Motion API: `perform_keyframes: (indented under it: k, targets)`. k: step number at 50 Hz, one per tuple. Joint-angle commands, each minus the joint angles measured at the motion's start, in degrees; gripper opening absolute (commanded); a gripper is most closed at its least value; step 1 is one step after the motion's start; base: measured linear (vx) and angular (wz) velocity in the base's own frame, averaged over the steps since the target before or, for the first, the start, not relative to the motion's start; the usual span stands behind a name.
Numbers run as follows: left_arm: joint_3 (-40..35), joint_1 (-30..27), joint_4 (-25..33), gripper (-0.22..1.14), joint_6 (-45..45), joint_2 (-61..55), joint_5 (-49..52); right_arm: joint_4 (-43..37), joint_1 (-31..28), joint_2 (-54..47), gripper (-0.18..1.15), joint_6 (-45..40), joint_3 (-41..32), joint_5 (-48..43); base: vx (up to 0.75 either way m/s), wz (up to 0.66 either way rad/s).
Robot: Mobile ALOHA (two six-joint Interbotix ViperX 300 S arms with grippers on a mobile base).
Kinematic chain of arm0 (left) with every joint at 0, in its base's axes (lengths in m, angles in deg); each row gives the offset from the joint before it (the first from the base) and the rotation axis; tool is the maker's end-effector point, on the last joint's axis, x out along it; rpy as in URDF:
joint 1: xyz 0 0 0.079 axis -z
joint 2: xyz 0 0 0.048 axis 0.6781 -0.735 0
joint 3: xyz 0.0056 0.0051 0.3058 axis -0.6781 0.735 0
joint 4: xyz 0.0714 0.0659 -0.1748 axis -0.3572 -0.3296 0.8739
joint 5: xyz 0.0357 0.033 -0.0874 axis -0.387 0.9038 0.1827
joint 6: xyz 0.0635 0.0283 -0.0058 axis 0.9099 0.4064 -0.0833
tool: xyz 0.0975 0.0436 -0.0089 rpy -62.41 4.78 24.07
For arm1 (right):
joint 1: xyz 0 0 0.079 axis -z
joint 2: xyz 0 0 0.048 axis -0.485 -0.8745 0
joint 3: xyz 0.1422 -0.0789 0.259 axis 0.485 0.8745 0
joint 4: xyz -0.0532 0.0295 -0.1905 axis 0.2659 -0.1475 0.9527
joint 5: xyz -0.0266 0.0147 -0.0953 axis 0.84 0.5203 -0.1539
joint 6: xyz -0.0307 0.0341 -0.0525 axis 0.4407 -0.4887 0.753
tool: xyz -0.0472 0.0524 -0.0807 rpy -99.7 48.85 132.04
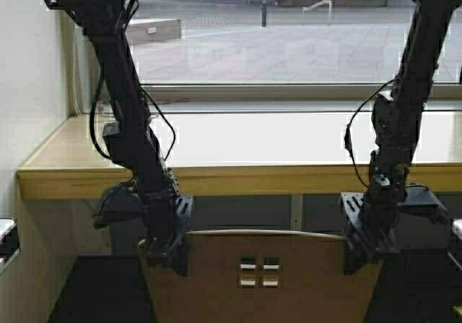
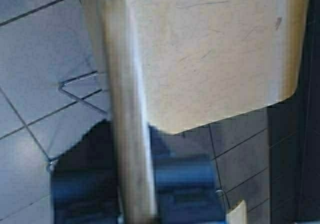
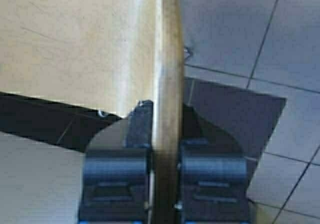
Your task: Push the chairs under the table
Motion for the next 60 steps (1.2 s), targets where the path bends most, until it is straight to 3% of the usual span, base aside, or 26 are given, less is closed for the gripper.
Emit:
perform_keyframes:
  k: [1, 31, 60]
  targets:
    - [-1.05, -0.26, -0.26, 0.02, 0.35, 1.67, -0.97, 0.79, -1.32, 0.88, 0.05, 2.72, -1.76, 0.79, 0.15, 0.04]
    - [-1.32, -0.26, -0.09, 0.03, 0.62, 1.14, -1.05, 5.36, 0.53, -3.34, 0.05, 2.9, -4.66, 2.9, 0.2, 0.08]
    - [-1.85, -0.26, -0.62, 0.03, 0.62, 1.58, -1.05, 5.54, 0.44, -0.35, 0.05, 2.81, -0.35, 1.58, 0.23, 0.02]
